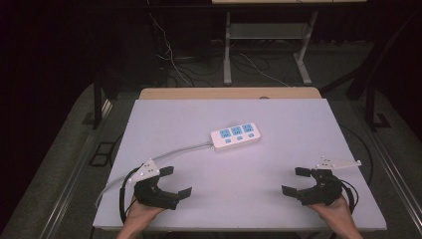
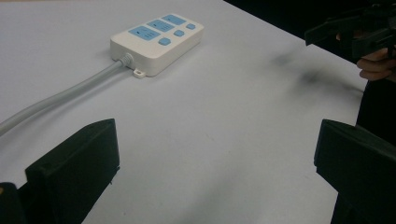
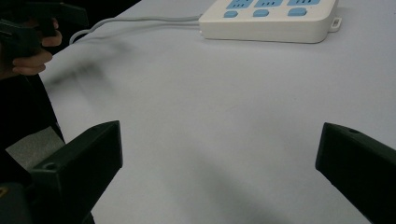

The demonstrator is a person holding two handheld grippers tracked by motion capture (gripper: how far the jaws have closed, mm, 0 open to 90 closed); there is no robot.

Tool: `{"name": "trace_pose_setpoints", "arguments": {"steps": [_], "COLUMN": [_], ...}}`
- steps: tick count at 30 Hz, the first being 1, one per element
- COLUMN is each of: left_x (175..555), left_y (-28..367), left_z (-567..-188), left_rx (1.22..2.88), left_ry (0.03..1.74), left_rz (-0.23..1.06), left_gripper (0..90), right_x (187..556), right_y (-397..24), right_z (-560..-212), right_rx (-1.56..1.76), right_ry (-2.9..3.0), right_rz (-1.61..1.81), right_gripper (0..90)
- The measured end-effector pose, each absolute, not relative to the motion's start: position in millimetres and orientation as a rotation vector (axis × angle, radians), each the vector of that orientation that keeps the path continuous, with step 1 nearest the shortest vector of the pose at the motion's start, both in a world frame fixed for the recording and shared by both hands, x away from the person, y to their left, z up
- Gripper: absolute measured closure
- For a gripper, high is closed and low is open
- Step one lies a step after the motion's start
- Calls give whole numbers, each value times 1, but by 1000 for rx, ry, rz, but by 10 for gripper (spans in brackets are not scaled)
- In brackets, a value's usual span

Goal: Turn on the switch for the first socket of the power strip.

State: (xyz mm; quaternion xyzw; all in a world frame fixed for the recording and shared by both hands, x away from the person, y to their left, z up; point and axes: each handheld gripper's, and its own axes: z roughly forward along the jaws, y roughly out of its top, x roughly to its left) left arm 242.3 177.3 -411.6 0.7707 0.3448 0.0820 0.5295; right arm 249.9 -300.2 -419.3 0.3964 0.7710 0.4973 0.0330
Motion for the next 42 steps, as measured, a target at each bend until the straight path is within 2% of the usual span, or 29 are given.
{"name": "trace_pose_setpoints", "arguments": {"steps": [18,42], "left_x": [241,266], "left_y": [175,157], "left_z": [-401,-377], "left_rx": [1878,1957], "left_ry": [820,772], "left_rz": [194,166], "left_gripper": [0,0], "right_x": [250,248], "right_y": [-301,-301], "right_z": [-420,-419], "right_rx": [1208,1197], "right_ry": [2392,2391], "right_rz": [1505,1496], "right_gripper": [2,2]}}
